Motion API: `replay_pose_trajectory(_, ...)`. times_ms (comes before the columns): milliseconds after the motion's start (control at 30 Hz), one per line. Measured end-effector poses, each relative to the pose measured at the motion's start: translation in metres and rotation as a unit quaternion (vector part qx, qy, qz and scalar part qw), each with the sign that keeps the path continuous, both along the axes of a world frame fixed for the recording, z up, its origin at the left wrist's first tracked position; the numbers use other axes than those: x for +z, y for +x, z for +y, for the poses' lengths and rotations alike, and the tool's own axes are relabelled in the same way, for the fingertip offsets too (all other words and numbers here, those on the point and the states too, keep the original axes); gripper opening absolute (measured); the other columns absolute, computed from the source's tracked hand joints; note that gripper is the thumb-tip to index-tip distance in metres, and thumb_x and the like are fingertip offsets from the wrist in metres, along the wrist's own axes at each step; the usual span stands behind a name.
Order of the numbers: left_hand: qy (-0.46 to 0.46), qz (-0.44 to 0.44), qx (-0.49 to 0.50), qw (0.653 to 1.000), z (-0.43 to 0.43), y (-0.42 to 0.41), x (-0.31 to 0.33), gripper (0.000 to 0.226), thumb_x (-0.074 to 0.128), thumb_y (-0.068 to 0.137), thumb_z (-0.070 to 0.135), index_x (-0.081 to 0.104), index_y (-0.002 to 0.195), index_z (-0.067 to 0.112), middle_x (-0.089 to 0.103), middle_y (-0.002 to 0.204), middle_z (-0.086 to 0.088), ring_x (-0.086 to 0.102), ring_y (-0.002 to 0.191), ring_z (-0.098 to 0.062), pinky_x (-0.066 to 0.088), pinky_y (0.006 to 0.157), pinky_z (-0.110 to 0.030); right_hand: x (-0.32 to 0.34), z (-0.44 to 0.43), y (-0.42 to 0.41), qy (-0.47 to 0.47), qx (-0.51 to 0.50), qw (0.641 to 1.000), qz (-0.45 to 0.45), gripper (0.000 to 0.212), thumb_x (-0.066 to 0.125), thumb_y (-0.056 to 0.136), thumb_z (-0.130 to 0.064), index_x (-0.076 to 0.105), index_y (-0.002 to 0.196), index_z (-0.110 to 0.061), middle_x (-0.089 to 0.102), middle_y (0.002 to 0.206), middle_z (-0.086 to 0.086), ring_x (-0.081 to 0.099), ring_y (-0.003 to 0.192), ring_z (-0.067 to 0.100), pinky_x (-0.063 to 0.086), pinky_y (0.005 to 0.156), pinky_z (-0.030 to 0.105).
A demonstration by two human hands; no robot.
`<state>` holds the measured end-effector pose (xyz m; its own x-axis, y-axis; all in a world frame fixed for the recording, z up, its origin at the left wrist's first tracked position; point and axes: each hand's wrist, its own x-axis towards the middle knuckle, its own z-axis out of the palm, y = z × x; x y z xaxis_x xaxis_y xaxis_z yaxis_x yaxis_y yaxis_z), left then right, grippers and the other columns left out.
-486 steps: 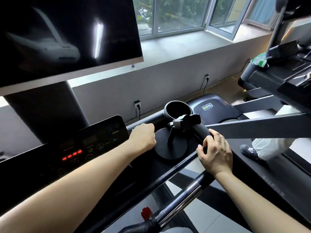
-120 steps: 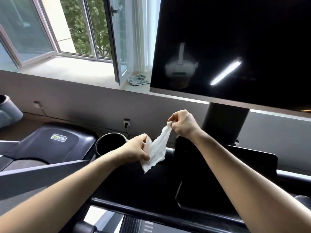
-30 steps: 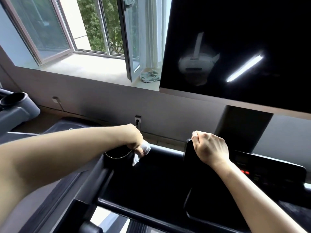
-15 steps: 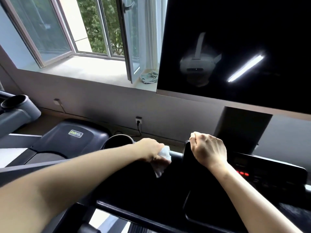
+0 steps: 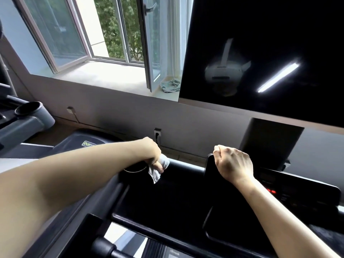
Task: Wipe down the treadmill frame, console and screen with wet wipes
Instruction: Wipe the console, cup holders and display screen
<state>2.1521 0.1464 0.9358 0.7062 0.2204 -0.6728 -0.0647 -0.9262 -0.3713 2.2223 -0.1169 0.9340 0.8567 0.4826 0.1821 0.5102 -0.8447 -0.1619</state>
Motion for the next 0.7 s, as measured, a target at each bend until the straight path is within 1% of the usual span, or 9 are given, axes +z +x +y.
replay_pose_trajectory(33,-0.036,0.034,0.036,0.998,0.001,0.002,0.001,0.052,0.056,0.09,0.069,0.069,0.114,0.025,0.072,0.112,-0.002,0.068,0.103,-0.028,0.049,0.085,-0.035,0.001,0.0,-0.001,0.0,0.001,1.0,0.002,0.043,0.029,0.107,-0.044,0.061,0.087,-0.022,0.073,0.094,-0.001,0.067,0.094,0.026,0.037,0.069,0.033)
replay_pose_trajectory(100,-0.083,0.081,0.094,0.989,0.002,0.008,-0.002,0.024,0.063,0.096,0.04,0.069,0.108,0.02,0.071,0.104,-0.003,0.066,0.088,-0.025,0.056,0.084,-0.037,0.002,0.001,-0.002,-0.001,0.003,1.0,0.003,0.044,0.028,0.107,-0.044,0.062,0.088,-0.022,0.073,0.095,-0.001,0.068,0.095,0.026,0.038,0.07,0.033)
replay_pose_trajectory(133,-0.075,0.083,0.093,0.989,-0.001,0.01,0.0,0.015,0.063,0.096,0.029,0.068,0.106,0.019,0.071,0.1,-0.002,0.064,0.079,-0.023,0.057,0.076,-0.035,0.002,0.001,-0.002,-0.002,0.002,1.0,0.002,0.045,0.028,0.107,-0.044,0.063,0.089,-0.022,0.073,0.095,-0.001,0.068,0.095,0.026,0.038,0.07,0.033)
replay_pose_trajectory(167,-0.044,0.079,0.068,0.994,-0.008,0.01,0.002,0.009,0.063,0.095,0.028,0.066,0.1,0.021,0.071,0.093,0.001,0.062,0.069,-0.02,0.053,0.063,-0.03,0.003,0.001,-0.002,-0.002,0.001,1.0,0.001,0.045,0.029,0.107,-0.044,0.063,0.089,-0.022,0.073,0.095,0.0,0.068,0.095,0.026,0.038,0.071,0.033)
replay_pose_trajectory(233,0.016,0.045,-0.007,0.999,-0.024,0.007,0.006,0.024,0.068,0.087,0.045,0.07,0.094,0.022,0.074,0.086,0.004,0.062,0.06,-0.019,0.04,0.05,-0.022,0.003,0.001,-0.002,0.0,0.001,1.0,0.002,0.045,0.029,0.107,-0.045,0.063,0.089,-0.022,0.073,0.095,0.0,0.068,0.096,0.026,0.038,0.071,0.033)
replay_pose_trajectory(300,0.054,0.028,-0.072,0.996,-0.03,0.005,0.008,0.032,0.069,0.084,0.05,0.072,0.091,0.019,0.077,0.089,0.004,0.067,0.068,-0.022,0.04,0.053,-0.021,0.004,0.001,-0.003,0.0,-0.001,1.0,0.004,0.045,0.028,0.107,-0.045,0.063,0.089,-0.022,0.073,0.095,-0.001,0.068,0.096,0.026,0.038,0.071,0.033)
replay_pose_trajectory(400,0.01,-0.05,-0.108,0.993,-0.013,0.004,0.01,0.037,0.065,0.087,0.049,0.072,0.102,0.016,0.076,0.095,-0.001,0.067,0.08,-0.028,0.045,0.066,-0.026,0.005,0.002,-0.004,0.0,-0.004,1.0,0.004,0.045,0.029,0.107,-0.044,0.063,0.089,-0.021,0.073,0.094,0.0,0.068,0.095,0.026,0.038,0.071,0.033)
replay_pose_trajectory(567,-0.161,-0.139,0.052,0.976,0.018,-0.008,0.011,0.041,0.071,0.086,0.059,0.076,0.101,0.021,0.074,0.094,0.0,0.069,0.092,-0.025,0.054,0.076,-0.032,0.008,0.003,-0.007,-0.007,-0.011,1.0,0.005,0.045,0.029,0.107,-0.044,0.065,0.093,-0.021,0.074,0.097,0.0,0.068,0.097,0.026,0.04,0.073,0.033)
replay_pose_trajectory(700,-0.223,-0.208,0.067,0.95,-0.008,-0.007,-0.017,0.028,0.061,0.095,0.05,0.074,0.099,0.025,0.074,0.097,-0.004,0.07,0.097,-0.027,0.053,0.079,-0.033,0.011,0.003,-0.003,0.004,-0.012,0.998,0.055,0.043,0.033,0.106,-0.046,0.063,0.088,-0.021,0.073,0.1,0.002,0.067,0.101,0.028,0.042,0.076,0.035)
